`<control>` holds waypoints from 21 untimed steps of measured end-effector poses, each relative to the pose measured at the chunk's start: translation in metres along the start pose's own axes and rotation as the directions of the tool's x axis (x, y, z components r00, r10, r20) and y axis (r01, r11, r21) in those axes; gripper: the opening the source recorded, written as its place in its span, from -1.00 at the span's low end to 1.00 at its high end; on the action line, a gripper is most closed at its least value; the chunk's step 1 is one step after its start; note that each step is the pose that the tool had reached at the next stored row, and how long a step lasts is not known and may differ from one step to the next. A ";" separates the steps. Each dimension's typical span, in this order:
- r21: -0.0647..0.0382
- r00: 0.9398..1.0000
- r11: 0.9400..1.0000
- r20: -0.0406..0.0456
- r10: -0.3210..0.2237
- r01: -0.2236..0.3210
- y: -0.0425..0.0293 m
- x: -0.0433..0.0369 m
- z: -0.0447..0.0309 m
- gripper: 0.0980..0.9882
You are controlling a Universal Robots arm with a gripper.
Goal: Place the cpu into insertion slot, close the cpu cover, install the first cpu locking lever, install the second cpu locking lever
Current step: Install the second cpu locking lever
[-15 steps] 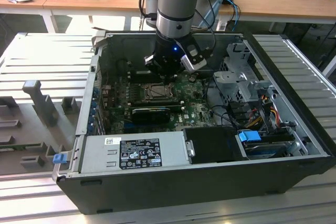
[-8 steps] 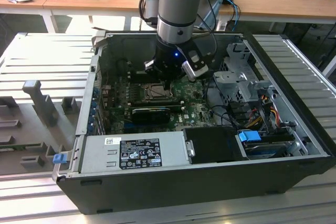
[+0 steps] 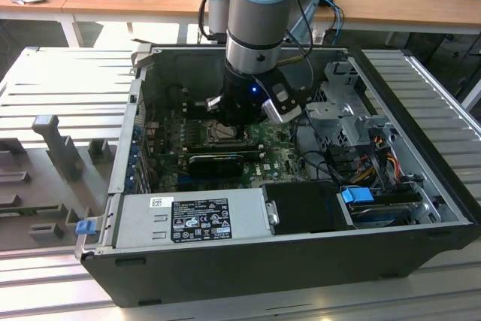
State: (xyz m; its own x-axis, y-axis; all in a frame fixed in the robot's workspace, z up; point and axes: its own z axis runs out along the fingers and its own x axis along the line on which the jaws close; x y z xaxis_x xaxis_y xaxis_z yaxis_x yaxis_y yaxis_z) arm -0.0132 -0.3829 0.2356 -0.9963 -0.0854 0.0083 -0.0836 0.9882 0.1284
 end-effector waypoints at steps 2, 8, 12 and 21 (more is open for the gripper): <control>-0.007 1.000 1.000 0.001 0.000 0.000 0.0004 0.0041 0.0002 -0.98; -0.010 1.000 1.000 -0.002 -0.011 0.011 0.0010 0.0210 0.0063 -0.98; -0.023 1.000 1.000 -0.001 -0.015 0.015 0.0001 0.0306 0.0141 -0.98; -0.063 0.999 0.997 -0.001 -0.050 0.050 -0.0077 0.0502 0.0188 -0.98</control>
State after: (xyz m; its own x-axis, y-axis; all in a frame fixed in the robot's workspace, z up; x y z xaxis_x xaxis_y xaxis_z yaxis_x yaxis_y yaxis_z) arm -0.0629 -0.3924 0.2164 -0.9909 -0.1346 0.0030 -0.1316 0.9728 0.1908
